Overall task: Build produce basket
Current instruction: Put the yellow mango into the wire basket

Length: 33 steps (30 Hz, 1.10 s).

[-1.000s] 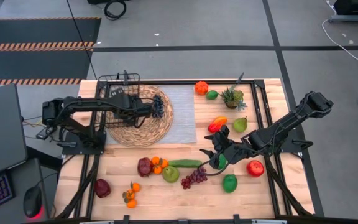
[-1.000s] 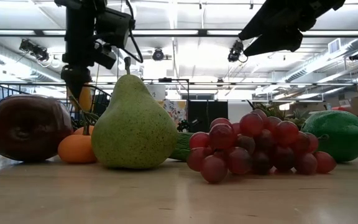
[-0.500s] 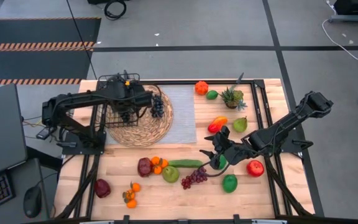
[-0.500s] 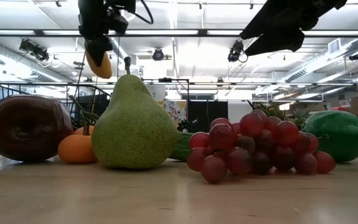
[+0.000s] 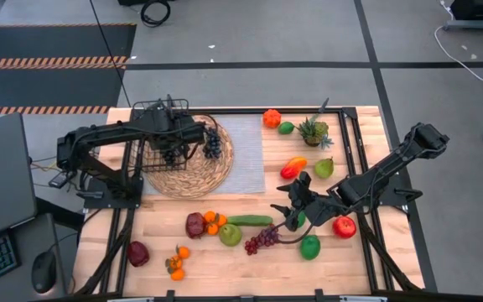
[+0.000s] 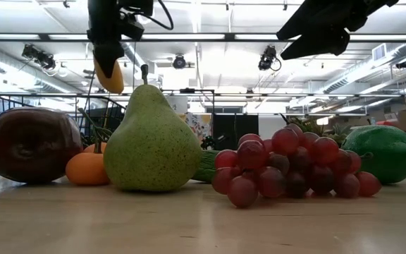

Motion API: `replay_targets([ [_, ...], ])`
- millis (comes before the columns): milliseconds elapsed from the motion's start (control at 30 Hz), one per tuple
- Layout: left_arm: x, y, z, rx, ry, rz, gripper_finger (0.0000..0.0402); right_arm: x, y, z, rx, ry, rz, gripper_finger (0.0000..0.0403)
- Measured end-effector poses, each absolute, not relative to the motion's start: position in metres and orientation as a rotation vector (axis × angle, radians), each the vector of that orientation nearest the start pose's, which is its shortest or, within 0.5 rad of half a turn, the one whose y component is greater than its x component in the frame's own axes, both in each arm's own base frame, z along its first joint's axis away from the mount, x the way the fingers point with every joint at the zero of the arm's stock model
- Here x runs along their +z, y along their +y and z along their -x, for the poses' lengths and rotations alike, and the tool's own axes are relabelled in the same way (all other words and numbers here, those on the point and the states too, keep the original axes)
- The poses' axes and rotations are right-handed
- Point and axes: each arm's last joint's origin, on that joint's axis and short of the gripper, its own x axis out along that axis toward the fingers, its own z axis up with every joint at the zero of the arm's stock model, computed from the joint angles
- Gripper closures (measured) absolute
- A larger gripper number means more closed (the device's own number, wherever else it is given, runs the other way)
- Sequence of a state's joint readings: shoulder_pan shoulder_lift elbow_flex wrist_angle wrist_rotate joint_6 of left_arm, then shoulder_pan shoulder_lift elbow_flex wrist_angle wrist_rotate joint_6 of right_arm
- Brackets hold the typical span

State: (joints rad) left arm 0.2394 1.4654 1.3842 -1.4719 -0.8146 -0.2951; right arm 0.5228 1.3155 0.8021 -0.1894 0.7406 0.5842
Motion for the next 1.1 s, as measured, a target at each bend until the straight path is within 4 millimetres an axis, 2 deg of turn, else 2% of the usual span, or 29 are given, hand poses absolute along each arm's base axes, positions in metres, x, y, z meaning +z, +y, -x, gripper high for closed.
replay_targets([
  [367,0.314,0.076,-0.223,0.939,1.555,-0.355,0.0088,0.233,0.115,-0.239,-0.361,0.481,-0.151,0.0115],
  [467,0.297,0.075,-0.219,0.887,1.650,-0.409,0.0088,0.233,0.115,-0.239,-0.362,0.480,-0.154,0.0115],
  [700,0.246,0.070,-0.200,0.794,1.865,-0.503,0.0088,0.233,0.119,-0.237,-0.349,0.481,-0.155,0.0115],
  [833,0.227,0.068,-0.188,0.779,1.944,-0.583,0.0088,0.233,0.118,-0.237,-0.351,0.480,-0.150,0.0115],
  [933,0.221,0.065,-0.188,0.865,1.884,-0.669,0.0088,0.233,0.118,-0.237,-0.351,0.480,-0.149,0.0115],
  [1033,0.224,0.062,-0.190,0.985,1.786,-0.684,0.0088,0.233,0.118,-0.237,-0.351,0.480,-0.151,0.0115],
  [1100,0.227,0.061,-0.191,1.005,1.765,-0.682,0.0088,0.233,0.118,-0.237,-0.353,0.479,-0.157,0.0115],
])
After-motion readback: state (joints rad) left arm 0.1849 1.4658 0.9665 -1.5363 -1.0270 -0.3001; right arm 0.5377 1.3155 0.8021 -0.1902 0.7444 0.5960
